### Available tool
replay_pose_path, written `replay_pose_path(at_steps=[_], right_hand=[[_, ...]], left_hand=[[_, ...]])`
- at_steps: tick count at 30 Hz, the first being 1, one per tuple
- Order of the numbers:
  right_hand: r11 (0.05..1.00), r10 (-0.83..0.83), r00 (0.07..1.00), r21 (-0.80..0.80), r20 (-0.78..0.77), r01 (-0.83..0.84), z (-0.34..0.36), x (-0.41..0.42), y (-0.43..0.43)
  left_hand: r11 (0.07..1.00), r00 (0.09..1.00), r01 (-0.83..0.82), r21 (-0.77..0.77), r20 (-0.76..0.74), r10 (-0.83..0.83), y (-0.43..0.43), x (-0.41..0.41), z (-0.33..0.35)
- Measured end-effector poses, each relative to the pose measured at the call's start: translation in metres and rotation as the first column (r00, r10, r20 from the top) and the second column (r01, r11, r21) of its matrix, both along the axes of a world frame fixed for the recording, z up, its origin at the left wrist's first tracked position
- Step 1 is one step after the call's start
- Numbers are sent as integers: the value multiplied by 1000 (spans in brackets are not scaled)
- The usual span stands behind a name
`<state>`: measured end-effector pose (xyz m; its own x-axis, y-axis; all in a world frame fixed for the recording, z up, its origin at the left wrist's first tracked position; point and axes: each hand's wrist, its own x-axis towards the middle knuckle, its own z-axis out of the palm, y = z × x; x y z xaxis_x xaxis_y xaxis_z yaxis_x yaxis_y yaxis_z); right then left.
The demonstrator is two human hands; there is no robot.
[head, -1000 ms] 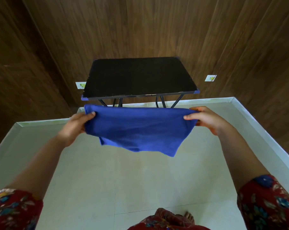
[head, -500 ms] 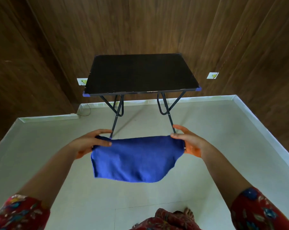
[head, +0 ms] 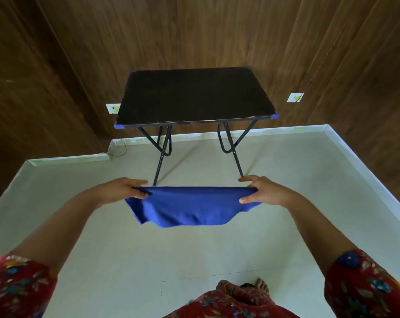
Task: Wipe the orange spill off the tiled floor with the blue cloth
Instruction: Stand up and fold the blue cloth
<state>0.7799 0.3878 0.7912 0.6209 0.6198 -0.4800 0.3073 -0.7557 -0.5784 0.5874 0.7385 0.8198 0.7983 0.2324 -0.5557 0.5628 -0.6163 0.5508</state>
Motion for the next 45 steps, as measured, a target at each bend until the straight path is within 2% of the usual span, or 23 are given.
replay_pose_path(at_steps=[2, 4, 7, 8, 10, 11, 13, 14, 15, 16, 17, 18, 22, 24, 28, 30, 32, 34, 36, 38, 40, 42, 45], right_hand=[[976, -100, 979, 176, -180, 132, 14, 0, -11], [900, -154, 920, 333, -361, 281, 24, -2, -18], [705, -220, 796, 472, -564, 529, 25, -7, -19], [650, -237, 755, 478, -612, 591, 25, -10, -17], [584, -281, 679, 441, -678, 682, 23, -16, -9], [569, -326, 649, 406, -687, 715, 24, -19, -6], [576, -409, 627, 346, -663, 741, 27, -22, 1], [592, -422, 631, 329, -650, 735, 27, -23, 4], [611, -423, 642, 322, -639, 723, 26, -24, 6], [625, -421, 651, 318, -632, 713, 25, -26, 9], [636, -417, 669, 328, -615, 698, 24, -28, 12], [650, -420, 699, 346, -579, 677, 23, -32, 16], [775, -361, 856, 391, -371, 497, 26, -57, 46], [801, -250, 890, 435, -381, 411, 29, -76, 63], [764, -117, 850, 500, -514, 408, 39, -90, 72], [686, -218, 825, 520, -521, 510, 41, -81, 70], [539, -438, 736, 504, -516, 675, 23, -67, 64], [472, -473, 578, 362, -665, 804, 0, -61, 60], [568, -344, 327, 82, -880, 819, -22, -69, 58], [619, -188, 172, 19, -967, 785, -28, -82, 60], [566, -113, 205, 106, -972, 817, -31, -79, 61], [562, -144, 351, 215, -925, 799, -30, -66, 61], [635, -276, 572, 300, -773, 712, -24, -55, 60]], left_hand=[[954, 972, -180, -238, 106, 210, -3, -7, 14], [851, 920, -256, -458, 155, 360, -9, -17, 27], [516, 731, -326, -793, 135, 669, -28, -24, 40], [427, 621, -360, -830, 128, 773, -34, -24, 35], [516, 570, -435, -738, 218, 792, -57, -35, 17], [527, 599, -427, -734, 207, 774, -74, -45, 15], [452, 638, -540, -710, 5, 770, -98, -38, 7], [477, 649, -537, -696, 19, 760, -105, -22, -6], [368, 659, -530, -764, -97, 746, -112, -15, -9], [177, 638, -512, -840, -235, 733, -112, -19, -11], [64, 646, -460, -886, -284, 709, -110, -18, -15], [27, 656, -434, -900, -295, 695, -110, -16, -20], [10, 671, -385, -923, -273, 690, -119, -2, -14], [8, 705, -321, -947, -234, 670, -123, -1, -11], [90, 742, -288, -953, -163, 650, -126, 4, 2], [144, 745, -287, -947, -127, 655, -123, 4, 3], [156, 727, -283, -946, -105, 678, -118, 4, 0], [128, 691, -285, -950, -111, 714, -115, 4, -2], [95, 677, -292, -952, -135, 724, -113, 4, -4], [64, 679, -314, -947, -177, 713, -109, 4, -7], [46, 667, -347, -937, -212, 715, -99, 3, -10], [45, 651, -370, -928, -225, 725, -87, 0, -13], [89, 675, -422, -902, -247, 696, -75, -4, -22]])
